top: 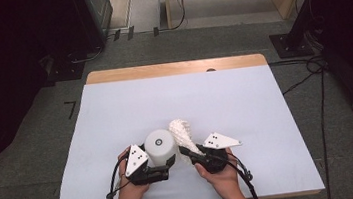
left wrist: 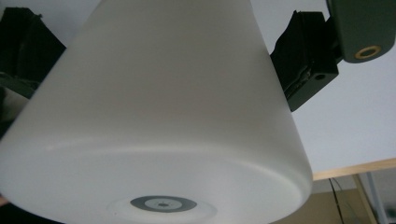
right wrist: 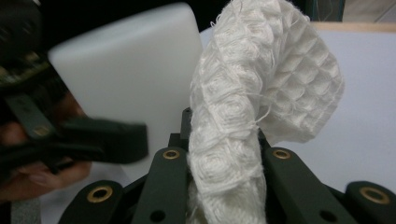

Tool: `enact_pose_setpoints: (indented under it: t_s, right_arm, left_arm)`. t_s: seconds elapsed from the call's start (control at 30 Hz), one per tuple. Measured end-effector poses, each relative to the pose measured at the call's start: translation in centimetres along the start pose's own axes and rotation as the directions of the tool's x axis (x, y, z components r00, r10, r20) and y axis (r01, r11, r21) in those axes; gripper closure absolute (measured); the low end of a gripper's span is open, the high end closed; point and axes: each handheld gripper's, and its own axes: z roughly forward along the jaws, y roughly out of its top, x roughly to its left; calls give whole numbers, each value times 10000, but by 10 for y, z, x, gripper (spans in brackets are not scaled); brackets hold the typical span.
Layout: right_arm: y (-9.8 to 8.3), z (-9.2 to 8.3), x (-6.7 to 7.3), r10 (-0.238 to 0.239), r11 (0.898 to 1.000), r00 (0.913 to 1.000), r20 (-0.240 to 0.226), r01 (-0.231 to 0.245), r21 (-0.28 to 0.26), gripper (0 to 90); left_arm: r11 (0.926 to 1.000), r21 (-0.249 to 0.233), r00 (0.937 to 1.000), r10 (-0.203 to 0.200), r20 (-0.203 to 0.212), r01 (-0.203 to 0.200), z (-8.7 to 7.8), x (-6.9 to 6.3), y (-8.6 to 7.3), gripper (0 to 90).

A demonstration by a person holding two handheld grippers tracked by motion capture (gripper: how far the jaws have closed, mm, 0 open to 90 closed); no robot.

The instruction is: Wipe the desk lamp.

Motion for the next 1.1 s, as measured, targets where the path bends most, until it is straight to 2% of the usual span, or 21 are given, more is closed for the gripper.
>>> enact_pose_setpoints:
  t_s: [0.17,0.23,0.33,0.43,0.53,0.63,0.77,0.9,1.0,1.1]
  right_arm:
    - [12,-12,5,-164,9976,9997,-201,150,-680,781]
    - [15,-14,6,-242,9970,9994,-250,223,-744,781]
    - [12,-11,3,-171,9982,9996,-217,158,-578,781]
    - [1,0,-3,124,9999,9999,-13,-124,116,781]
    - [-7,7,-8,358,9980,9994,-8,-357,530,781]
    - [-5,6,-8,305,9988,9995,-23,-304,392,781]
    - [0,0,-9,355,9994,9994,40,-356,48,781]
    - [0,-3,-13,562,9984,9979,327,-562,-4,782]
    - [-1,-3,-15,615,9981,9972,432,-615,3,781]
    - [-1,-3,-16,599,9982,9970,484,-600,7,781]
  left_arm:
    - [9995,266,9999,145,30,-146,5,-2,-3,88]
    - [9996,233,9999,164,22,-165,5,-3,-3,88]
    - [9997,129,9998,201,72,-202,3,-3,-2,88]
    - [9997,-75,9996,217,161,-216,0,-3,1,88]
    - [9996,-146,9996,226,187,-224,-1,-3,2,88]
    - [9997,-74,9996,231,155,-230,0,-2,0,88]
    - [9996,261,9997,147,-206,-142,7,1,-6,88]
    - [9980,455,9980,462,-424,-443,11,0,-11,88]
    - [9980,449,9977,466,-496,-444,11,0,-12,88]
    - [9993,358,9979,107,-642,-84,10,0,-13,87]
